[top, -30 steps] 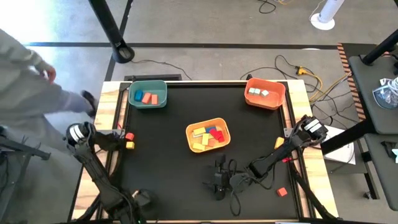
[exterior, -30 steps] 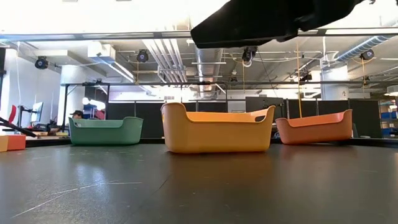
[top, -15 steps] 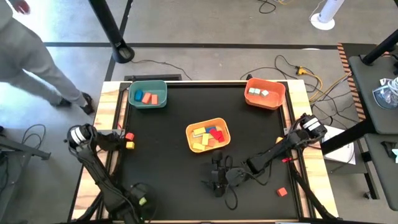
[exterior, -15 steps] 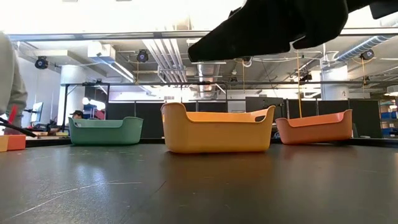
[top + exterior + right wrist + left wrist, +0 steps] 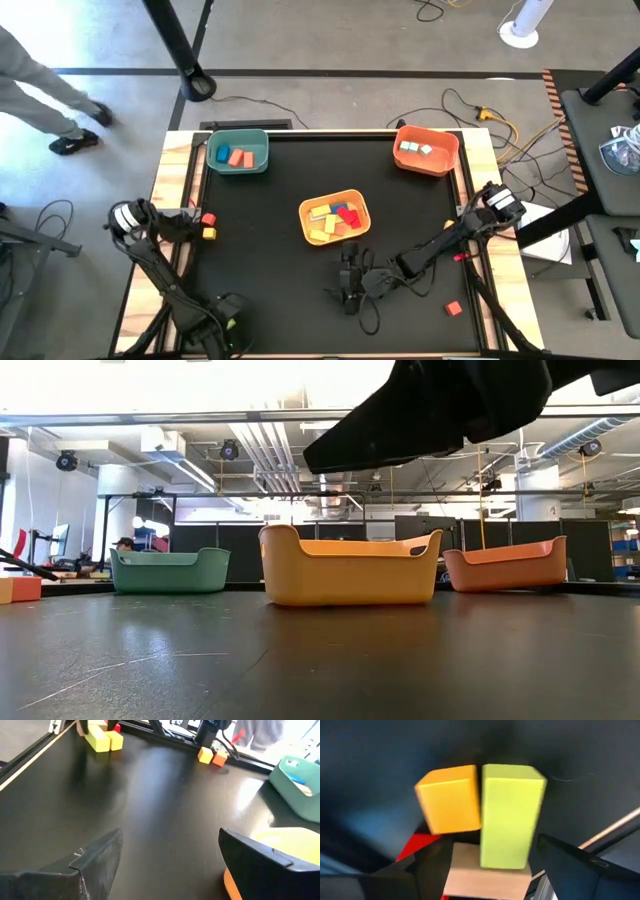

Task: Sort blocks by size
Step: Put the green thick block into the blue bin

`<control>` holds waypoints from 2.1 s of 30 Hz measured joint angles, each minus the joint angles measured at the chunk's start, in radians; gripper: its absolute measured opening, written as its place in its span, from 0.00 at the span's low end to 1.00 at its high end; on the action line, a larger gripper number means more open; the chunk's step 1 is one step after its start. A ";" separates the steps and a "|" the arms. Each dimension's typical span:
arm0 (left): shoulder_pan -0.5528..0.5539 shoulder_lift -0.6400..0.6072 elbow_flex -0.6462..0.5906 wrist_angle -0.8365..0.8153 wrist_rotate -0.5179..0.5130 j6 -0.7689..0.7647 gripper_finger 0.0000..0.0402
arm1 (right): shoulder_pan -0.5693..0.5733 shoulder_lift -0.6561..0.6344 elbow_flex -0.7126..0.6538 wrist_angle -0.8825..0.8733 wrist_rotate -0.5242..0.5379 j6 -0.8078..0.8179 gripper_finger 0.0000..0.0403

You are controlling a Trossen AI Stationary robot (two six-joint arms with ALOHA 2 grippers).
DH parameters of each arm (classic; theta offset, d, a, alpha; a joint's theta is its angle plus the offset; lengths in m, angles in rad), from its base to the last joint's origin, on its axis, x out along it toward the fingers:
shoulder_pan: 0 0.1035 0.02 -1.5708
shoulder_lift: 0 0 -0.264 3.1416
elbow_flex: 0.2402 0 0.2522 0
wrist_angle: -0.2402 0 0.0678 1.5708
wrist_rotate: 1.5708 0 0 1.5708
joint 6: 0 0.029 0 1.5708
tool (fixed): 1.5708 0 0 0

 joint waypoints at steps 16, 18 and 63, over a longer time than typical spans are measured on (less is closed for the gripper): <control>0.040 0.000 -0.036 0.022 -0.066 0.160 0.30 | 0.000 0.000 -0.002 -0.007 0.000 0.049 0.77; 0.055 0.000 -0.008 0.001 -0.066 0.207 0.28 | 0.000 0.000 -0.002 -0.007 0.000 0.045 0.76; 1.775 -0.073 0.152 -0.093 -0.478 1.334 0.31 | 0.000 0.000 -0.002 -0.131 0.001 0.084 0.71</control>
